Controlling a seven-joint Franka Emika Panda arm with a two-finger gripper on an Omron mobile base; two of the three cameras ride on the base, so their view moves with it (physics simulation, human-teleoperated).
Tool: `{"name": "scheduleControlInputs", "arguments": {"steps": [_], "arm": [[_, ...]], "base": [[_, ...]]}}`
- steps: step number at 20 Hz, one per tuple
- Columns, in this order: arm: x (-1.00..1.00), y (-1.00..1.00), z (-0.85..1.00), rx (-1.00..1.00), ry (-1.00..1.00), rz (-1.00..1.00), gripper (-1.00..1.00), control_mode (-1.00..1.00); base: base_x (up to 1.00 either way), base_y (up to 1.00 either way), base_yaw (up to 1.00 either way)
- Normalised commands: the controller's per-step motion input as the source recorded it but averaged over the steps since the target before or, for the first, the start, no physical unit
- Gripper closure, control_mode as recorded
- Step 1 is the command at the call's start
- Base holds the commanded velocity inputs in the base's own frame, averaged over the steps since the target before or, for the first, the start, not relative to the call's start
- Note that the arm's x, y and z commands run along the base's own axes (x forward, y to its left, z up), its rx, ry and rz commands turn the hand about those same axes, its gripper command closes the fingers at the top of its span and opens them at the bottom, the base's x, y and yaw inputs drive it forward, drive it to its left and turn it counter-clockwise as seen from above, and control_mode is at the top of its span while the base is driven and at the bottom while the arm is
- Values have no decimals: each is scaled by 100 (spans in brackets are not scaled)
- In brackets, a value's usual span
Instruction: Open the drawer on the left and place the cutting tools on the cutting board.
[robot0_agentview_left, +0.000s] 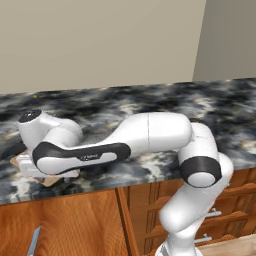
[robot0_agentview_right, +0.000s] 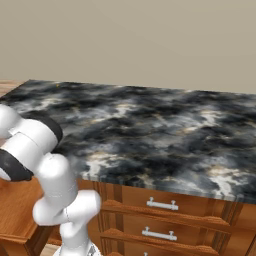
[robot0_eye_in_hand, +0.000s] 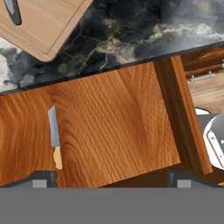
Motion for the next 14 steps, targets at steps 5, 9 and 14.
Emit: {"name": "scheduleControlInputs", "arguments": {"steps": [5, 9, 14], "arm": [[-6, 0, -42, 0, 15, 3, -100, -100], [0, 5, -44, 0, 18, 7, -100, -100], [-16, 29, -40, 0, 15, 10, -100, -100]], "base": [[0, 0, 0], [0, 0, 0], [0, 0, 0]]}}
